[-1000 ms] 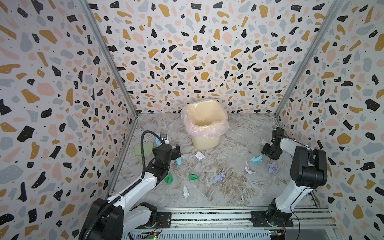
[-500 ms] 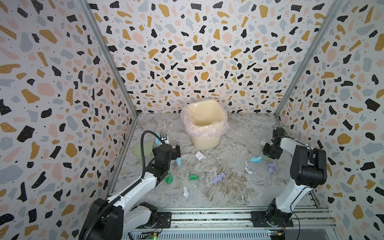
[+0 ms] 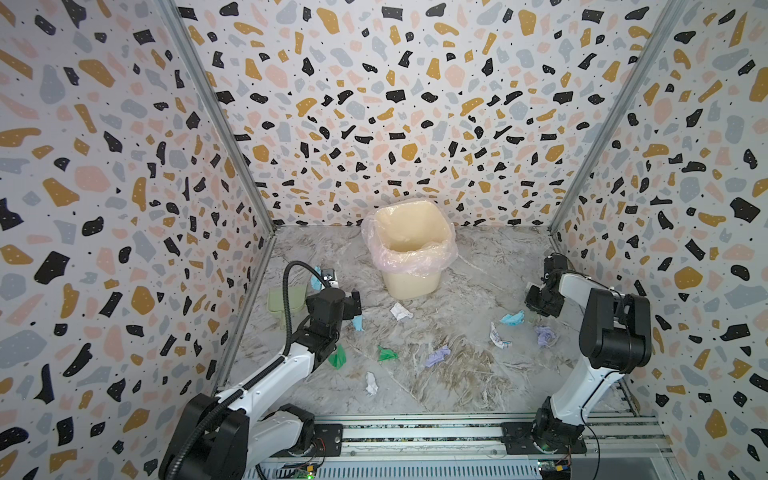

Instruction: Sweep away the paper scraps from the table

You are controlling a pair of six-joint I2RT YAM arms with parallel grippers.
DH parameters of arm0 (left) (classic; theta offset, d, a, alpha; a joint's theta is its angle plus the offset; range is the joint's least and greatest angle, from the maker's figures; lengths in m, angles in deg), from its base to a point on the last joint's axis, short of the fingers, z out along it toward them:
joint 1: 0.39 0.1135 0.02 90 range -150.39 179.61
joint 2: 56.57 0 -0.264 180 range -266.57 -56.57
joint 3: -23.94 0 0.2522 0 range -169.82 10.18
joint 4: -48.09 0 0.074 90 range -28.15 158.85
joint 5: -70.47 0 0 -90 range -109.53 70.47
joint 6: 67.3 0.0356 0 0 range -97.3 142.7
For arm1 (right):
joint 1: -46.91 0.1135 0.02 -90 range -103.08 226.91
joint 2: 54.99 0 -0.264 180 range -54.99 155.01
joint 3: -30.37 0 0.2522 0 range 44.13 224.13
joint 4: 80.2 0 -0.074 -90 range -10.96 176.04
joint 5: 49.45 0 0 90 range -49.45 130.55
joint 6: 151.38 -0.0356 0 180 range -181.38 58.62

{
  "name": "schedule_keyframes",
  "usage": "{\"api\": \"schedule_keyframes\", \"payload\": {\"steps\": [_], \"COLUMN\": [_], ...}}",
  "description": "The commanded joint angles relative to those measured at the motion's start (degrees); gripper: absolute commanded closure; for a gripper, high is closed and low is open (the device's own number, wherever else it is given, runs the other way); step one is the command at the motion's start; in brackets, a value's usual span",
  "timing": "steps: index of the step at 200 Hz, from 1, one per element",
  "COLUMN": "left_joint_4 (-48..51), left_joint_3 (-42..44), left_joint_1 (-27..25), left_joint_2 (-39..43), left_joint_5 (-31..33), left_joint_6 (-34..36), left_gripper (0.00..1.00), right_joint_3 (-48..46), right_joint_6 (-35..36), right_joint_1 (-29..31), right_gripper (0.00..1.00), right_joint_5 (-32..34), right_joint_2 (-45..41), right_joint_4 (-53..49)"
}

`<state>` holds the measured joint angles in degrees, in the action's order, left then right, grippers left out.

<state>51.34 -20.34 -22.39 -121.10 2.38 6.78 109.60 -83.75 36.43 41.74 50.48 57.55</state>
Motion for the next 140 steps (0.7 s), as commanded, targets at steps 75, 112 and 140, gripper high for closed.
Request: {"api": "schedule_keyframes", "payload": {"steps": [75, 112, 140], "left_joint_4": [-0.43, -0.09, 0.52], "left_joint_3": [-0.66, -1.24, -1.81], "left_joint_1": [-1.16, -1.81, -2.90], "left_joint_2": [0.20, 0.00, 0.19], "left_joint_5": [-0.64, -2.21, -3.09], "left_joint_6": [-0.59, -0.85, -1.26], "left_gripper": [0.01, 0.01, 0.01], "right_joint_3": [-0.87, -0.89, -0.63], "right_joint_6": [0.49, 0.23, 0.46], "right_joint_1": [0.48, 0.90, 1.24], "right_gripper": [1.00, 1.00, 1.00], "right_joint_5": [0.78, 2.23, 2.80], "right_joint_2": [-0.79, -5.00, -8.02], "right_joint_4": [-1.44, -1.95, -2.68]}}
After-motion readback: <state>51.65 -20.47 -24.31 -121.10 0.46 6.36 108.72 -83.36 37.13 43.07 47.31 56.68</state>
